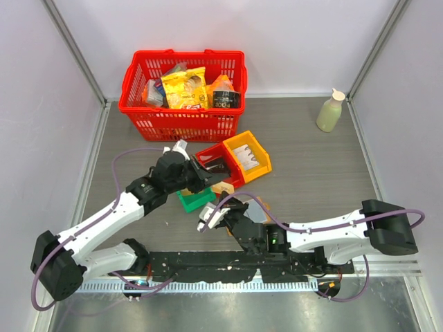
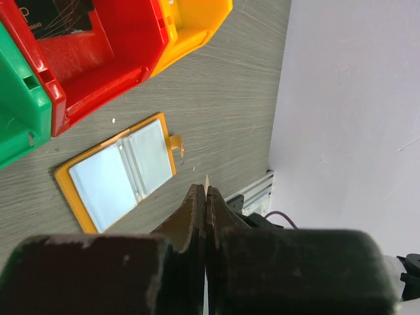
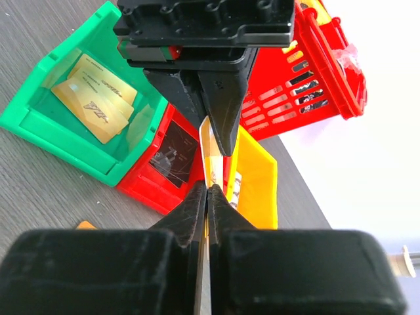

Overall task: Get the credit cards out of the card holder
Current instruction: Place the credit card in the storage box.

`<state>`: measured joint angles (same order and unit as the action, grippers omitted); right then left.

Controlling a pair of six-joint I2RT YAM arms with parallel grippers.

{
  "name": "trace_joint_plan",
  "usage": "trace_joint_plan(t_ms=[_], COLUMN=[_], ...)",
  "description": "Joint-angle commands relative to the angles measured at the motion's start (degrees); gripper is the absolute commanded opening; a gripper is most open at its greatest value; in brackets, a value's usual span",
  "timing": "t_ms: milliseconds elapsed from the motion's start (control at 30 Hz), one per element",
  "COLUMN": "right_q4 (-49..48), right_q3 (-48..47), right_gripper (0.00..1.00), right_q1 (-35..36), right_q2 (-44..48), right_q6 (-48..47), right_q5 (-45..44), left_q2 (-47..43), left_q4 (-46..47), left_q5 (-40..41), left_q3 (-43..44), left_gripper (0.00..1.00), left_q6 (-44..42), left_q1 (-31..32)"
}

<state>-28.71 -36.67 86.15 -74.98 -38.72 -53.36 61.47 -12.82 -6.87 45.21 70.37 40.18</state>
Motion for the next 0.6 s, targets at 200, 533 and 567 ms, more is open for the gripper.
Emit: trace_joint_plan(t_ms=[200, 533, 567], right_q4=[9.97, 27.82, 28.35], right_q3=[-3.49, -0.17, 0.19], right_gripper=[0.66, 0.98, 0.98], right_q1=[-1.51, -19.77, -22.40], right_q2=[5.72, 20.30, 21.97], right_q6=[19.42, 55.03, 56.55], right_q5=[0.53, 21.69, 23.11], left_q2=[-5.66, -6.20, -5.41], left_q4=[-3.53, -4.24, -3.45], left_q5=[13.09, 31.21, 31.92], left_q3=[-2.32, -5.31, -5.48], left_gripper=[0.00, 0.00, 0.00], left_q6=[-8.57, -16.66, -17.10], left_q1=[-2.74, -4.41, -4.41])
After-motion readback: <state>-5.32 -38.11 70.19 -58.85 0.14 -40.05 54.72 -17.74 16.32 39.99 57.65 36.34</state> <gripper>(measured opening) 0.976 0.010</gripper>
